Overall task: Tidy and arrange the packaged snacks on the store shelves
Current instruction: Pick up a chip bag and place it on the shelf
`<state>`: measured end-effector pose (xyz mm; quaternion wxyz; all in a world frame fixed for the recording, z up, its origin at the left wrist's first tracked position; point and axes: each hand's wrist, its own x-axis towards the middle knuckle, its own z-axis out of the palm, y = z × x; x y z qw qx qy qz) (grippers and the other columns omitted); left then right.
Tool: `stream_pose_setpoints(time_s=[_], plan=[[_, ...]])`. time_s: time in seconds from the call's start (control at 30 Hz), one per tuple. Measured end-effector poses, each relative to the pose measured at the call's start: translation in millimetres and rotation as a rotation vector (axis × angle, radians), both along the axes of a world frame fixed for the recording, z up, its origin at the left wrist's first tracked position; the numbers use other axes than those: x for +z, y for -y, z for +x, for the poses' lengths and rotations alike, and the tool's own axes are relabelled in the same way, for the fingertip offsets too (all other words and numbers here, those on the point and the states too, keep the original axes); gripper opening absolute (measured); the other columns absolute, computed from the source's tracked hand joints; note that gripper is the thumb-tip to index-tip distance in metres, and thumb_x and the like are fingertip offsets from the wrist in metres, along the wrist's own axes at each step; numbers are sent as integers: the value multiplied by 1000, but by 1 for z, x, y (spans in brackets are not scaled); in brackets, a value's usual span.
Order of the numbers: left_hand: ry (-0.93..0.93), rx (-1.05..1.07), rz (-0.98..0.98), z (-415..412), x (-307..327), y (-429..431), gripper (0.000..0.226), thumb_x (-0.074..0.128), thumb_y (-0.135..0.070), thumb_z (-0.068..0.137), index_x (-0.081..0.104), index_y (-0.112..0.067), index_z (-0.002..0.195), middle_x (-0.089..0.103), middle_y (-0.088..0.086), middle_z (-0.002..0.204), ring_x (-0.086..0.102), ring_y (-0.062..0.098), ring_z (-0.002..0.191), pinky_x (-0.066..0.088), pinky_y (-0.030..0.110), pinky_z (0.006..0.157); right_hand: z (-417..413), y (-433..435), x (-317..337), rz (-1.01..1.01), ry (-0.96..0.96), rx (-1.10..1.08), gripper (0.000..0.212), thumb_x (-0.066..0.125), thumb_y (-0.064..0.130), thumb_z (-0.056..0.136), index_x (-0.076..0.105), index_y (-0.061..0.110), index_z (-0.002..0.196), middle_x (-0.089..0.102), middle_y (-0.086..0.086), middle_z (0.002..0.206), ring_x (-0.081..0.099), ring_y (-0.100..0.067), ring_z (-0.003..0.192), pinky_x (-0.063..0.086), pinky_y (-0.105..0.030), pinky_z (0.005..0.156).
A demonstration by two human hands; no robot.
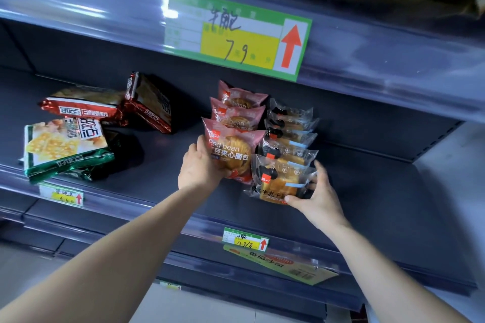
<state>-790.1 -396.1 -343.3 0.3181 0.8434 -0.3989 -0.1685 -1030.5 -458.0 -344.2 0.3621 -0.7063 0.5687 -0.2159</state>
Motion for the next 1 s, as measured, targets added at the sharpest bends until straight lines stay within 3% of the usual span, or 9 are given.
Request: stream_pose_setpoints(time_s=[0.13, 0.27, 0.4, 0.57, 0.67, 0.77, 0.83, 0.9, 1.0], plan=[[56, -14, 49, 9, 14, -16, 79, 82, -33, 68, 41, -11, 132, 48, 13, 124, 46, 33, 118, 43, 45, 94, 1, -5, 21, -124, -3, -88, 117, 86, 44, 59, 13, 31, 149, 18, -1, 155, 22, -19, 142, 27, -39, 114], [138, -13, 63, 29, 32, -36, 56, 73, -30, 78, 55, -16, 130, 50, 9, 124, 47, 28, 119, 46, 42, 93, 32, -10, 50, -337, -58, -72, 87, 79, 46, 68, 38, 22, 141, 31, -8, 148, 31, -25, 137, 30, -39, 110], [283, -6, 72, 66, 52, -53, 37, 62, -30, 78, 66, -18, 113, 54, 9, 107, 51, 31, 109, 48, 40, 86, 92, -19, 67, -469, -102, 82, 52, 73, 37, 77, 58, 20, 123, 48, -1, 133, 45, -21, 125, 40, -37, 102], [526, 14, 276, 130, 62, -74, 49, 60, -53, 83, 57, -28, 125, 46, 6, 126, 39, 28, 122, 37, 42, 96, 180, -35, 70, -463, -74, 248, 37, 73, 30, 77, 66, 19, 112, 62, 1, 119, 55, -22, 112, 43, -31, 92], [603, -28, 409, 176, 54, -84, 72, 57, -66, 79, 42, -29, 139, 30, 10, 146, 23, 30, 137, 23, 48, 109, 232, -39, 61, -359, -87, 364, 36, 70, 32, 81, 63, 22, 115, 61, 4, 119, 54, -17, 112, 40, -25, 91], [582, -62, 385, 214, 44, -87, 87, 49, -75, 77, 29, -25, 145, 8, 14, 159, 6, 30, 146, 14, 49, 114, 283, -36, 47, -134, -47, 352, 36, 67, 38, 83, 64, 19, 113, 64, 1, 113, 60, -17, 106, 45, -32, 95], [583, -29, 258, 238, 40, -83, 86, 32, -82, 73, 40, -21, 134, 24, 15, 153, 18, 28, 142, 19, 47, 111, 317, -29, 36, 79, -14, 230, 36, 60, 49, 85, 65, 18, 101, 69, -5, 104, 64, -23, 95, 52, -39, 88], [576, 10, 142, 251, 43, -76, 87, 20, -82, 73, 46, -15, 122, 45, 9, 135, 35, 28, 130, 28, 44, 104, 338, -22, 30, 312, 58, 84, 46, 51, 58, 87, 63, 15, 94, 70, -13, 97, 66, -27, 83, 57, -41, 71], [534, 88, 155, 279, 51, -67, 75, 32, -73, 85, 42, -11, 128, 47, 9, 129, 39, 29, 125, 28, 45, 101, 367, -18, 25, 700, 247, -116, 63, 45, 69, 84, 53, 15, 114, 68, -18, 100, 66, -30, 80, 51, -32, 58]])
